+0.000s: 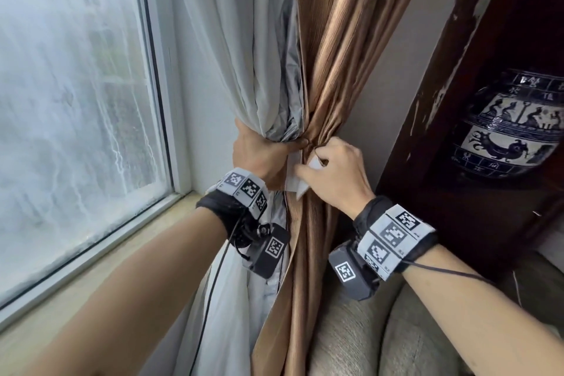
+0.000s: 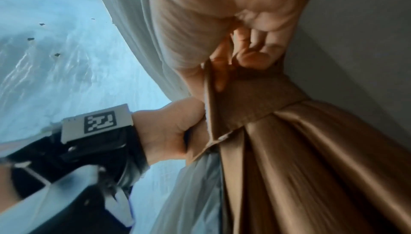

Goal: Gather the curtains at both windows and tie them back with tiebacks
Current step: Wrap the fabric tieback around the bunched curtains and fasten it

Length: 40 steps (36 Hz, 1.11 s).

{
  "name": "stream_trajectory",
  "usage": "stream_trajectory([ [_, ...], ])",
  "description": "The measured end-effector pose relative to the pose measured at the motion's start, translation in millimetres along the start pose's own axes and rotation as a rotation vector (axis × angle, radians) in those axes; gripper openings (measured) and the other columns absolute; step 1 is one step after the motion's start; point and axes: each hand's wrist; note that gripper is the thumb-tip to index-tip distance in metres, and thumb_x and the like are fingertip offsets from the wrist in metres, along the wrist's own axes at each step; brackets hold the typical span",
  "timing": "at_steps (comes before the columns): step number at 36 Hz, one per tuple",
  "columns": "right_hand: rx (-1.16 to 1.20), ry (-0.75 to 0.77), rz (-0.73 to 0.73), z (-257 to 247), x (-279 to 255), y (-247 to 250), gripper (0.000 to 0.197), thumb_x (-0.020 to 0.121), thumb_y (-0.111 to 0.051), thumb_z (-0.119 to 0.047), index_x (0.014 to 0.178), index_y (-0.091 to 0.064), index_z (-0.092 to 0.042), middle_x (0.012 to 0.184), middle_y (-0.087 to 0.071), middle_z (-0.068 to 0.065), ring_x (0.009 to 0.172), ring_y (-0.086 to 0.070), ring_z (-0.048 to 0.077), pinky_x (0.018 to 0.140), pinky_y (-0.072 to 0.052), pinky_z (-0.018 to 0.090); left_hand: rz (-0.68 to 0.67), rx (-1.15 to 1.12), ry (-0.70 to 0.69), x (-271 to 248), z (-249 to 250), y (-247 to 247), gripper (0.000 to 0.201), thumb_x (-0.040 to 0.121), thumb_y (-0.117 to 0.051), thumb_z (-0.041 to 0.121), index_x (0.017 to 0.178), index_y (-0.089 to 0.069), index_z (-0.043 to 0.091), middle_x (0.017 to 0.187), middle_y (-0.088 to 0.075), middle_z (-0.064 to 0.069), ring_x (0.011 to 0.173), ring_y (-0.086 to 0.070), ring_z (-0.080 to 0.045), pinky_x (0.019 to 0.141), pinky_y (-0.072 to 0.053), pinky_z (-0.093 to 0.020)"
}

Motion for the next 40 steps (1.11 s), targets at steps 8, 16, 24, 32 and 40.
stream_trajectory([
  [8, 0.164, 0.157, -0.095, 15, 2, 12, 0.024, 0.073, -0.081, -0.019, 0.057, -0.068, -0.006, 0.081, -0.068, -0.006, 0.069, -0.057, 0.002, 0.072, -0.037, 0.015, 0.002, -0.005, 0.046, 9, -3, -2, 0.107, 0.031, -0.09, 0.06, 0.119, -0.048, 0.016, 0.086, -0.059, 0.007, 0.089, -0.066, -0.02, 0.082, -0.057, -0.034],
  [16, 0.389, -0.014, -0.33, 8, 6, 33, 0.059, 0.08, -0.063, -0.049, 0.054, -0.061, 0.003, 0.059, -0.056, 0.029, 0.055, -0.049, 0.029, 0.057, -0.041, 0.03, 0.005, -0.034, 0.031, 5, -2, 6, 0.108, 0.036, -0.092, 0.056, 0.126, -0.045, 0.017, 0.095, -0.057, 0.009, 0.097, -0.063, -0.02, 0.087, -0.054, -0.033],
  [24, 0.342, -0.019, -0.404, 1, 5, 27, 0.009, 0.08, -0.077, -0.009, 0.075, -0.07, -0.012, 0.076, -0.073, 0.01, 0.061, -0.068, 0.011, 0.064, -0.053, 0.019, 0.002, -0.035, -0.018, -8, 2, 12, 0.098, 0.049, -0.092, 0.049, 0.124, -0.041, 0.012, 0.09, -0.054, 0.007, 0.091, -0.061, -0.022, 0.08, -0.051, -0.03],
  [32, 0.116, -0.048, -0.088, -4, 0, -2, 0.019, 0.072, -0.083, -0.035, 0.068, -0.066, -0.027, 0.07, -0.07, -0.007, 0.067, -0.062, 0.008, 0.066, -0.043, 0.015, -0.025, 0.005, -0.008, -12, 5, 14, 0.089, 0.058, -0.088, 0.047, 0.122, -0.038, 0.01, 0.074, -0.044, 0.01, 0.084, -0.056, -0.023, 0.074, -0.044, -0.028],
  [40, 0.006, -0.118, -0.051, -16, 1, -7, 0.014, 0.08, -0.075, -0.032, 0.084, -0.076, -0.019, 0.091, -0.075, 0.004, 0.095, -0.066, 0.025, 0.082, -0.052, 0.032, -0.029, -0.028, 0.034, -16, 3, 14, 0.096, 0.051, -0.09, 0.055, 0.121, -0.039, 0.013, 0.075, -0.043, 0.015, 0.081, -0.05, -0.017, 0.073, -0.041, -0.027],
])
Point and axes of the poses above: each hand's wrist, its own x-axis towards the middle knuckle, its own y-axis out of the back of the hand, z = x × y
